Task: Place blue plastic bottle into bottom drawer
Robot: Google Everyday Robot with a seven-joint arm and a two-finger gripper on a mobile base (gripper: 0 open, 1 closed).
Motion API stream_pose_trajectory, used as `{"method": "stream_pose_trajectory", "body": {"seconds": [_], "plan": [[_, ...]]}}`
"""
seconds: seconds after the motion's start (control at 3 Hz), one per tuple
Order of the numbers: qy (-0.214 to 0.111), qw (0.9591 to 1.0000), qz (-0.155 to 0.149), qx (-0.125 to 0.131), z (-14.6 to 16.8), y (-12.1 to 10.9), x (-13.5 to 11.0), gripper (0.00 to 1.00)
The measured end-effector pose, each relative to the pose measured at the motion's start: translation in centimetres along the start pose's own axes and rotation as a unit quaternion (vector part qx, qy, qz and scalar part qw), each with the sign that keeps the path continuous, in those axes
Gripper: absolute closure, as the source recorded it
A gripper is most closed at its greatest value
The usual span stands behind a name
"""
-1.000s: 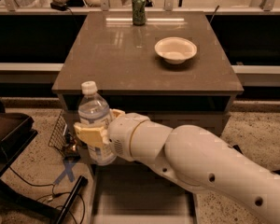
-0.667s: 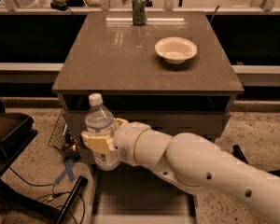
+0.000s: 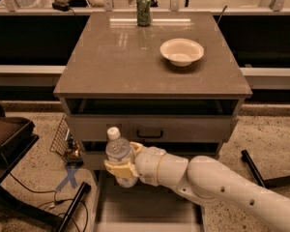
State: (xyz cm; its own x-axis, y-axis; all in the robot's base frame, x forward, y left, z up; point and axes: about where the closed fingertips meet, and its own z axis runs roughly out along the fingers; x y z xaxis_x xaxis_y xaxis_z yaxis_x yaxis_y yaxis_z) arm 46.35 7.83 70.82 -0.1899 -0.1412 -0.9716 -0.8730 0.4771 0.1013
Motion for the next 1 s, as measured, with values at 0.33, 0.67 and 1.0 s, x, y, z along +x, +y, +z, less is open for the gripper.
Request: {"method": "stream_pose_trajectory", "body": {"seconds": [0.33,0.67,1.0], "plan": [[-0.019,0.9981,0.041,-0.041,0.1,-2.9,9.0,1.0],[-0.013,0.9931,0.107,-0.046,0.3,-4.0,16.1,1.0],[-0.013,0.9922,0.114,-0.047,0.4,-3.9,16.9,1.0]]}}
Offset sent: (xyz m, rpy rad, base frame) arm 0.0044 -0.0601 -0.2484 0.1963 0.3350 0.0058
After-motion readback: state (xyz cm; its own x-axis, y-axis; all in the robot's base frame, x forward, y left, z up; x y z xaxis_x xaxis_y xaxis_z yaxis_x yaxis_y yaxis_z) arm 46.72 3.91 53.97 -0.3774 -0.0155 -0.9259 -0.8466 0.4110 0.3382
